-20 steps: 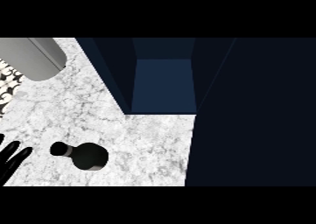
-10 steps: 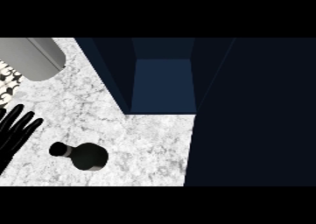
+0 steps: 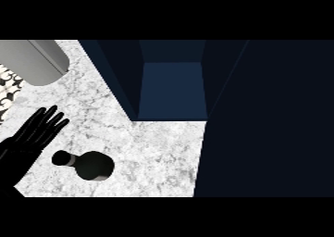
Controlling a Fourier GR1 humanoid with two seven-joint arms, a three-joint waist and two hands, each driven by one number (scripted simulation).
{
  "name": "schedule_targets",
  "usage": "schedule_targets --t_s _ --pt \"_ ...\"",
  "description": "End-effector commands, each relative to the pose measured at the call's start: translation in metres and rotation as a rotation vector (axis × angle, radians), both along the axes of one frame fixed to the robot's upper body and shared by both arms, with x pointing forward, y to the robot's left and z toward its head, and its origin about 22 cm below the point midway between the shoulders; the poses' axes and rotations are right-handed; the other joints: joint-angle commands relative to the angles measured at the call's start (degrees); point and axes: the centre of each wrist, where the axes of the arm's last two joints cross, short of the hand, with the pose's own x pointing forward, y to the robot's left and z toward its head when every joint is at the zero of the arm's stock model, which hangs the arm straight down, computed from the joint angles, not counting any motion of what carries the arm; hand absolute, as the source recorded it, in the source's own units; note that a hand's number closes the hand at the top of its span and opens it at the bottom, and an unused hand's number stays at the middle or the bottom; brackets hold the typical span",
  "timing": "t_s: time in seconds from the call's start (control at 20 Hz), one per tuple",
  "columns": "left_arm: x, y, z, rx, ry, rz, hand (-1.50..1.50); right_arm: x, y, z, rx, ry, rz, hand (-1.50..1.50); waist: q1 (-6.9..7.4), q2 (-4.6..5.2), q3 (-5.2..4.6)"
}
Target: Pick up the wine, place it into the cabinet and close the cabinet
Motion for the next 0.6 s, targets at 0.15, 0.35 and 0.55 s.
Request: schedule_targets --t_s 0.15,0.35,0.55 --pt "0.02 -0.009 -0.049 0.043 0.074 -0.015 -1.5 -0.005 -0.002 0.011 0.019 -0.002 -0.001 -1.5 -0.02 0.04 -0.02" --pt "0.003 -0.002 -0.08 0.048 0.062 -0.01 -1.5 -0.007 -0.003 0.007 0.013 -0.027 0.006 -1.5 0.14 0.01 -0.01" --pt "0.02 0.021 -0.098 0.032 0.087 -0.025 -1.5 -0.01 -0.005 0.012 -0.007 -0.023 0.006 -1.5 -0.09 0.06 -0.02"
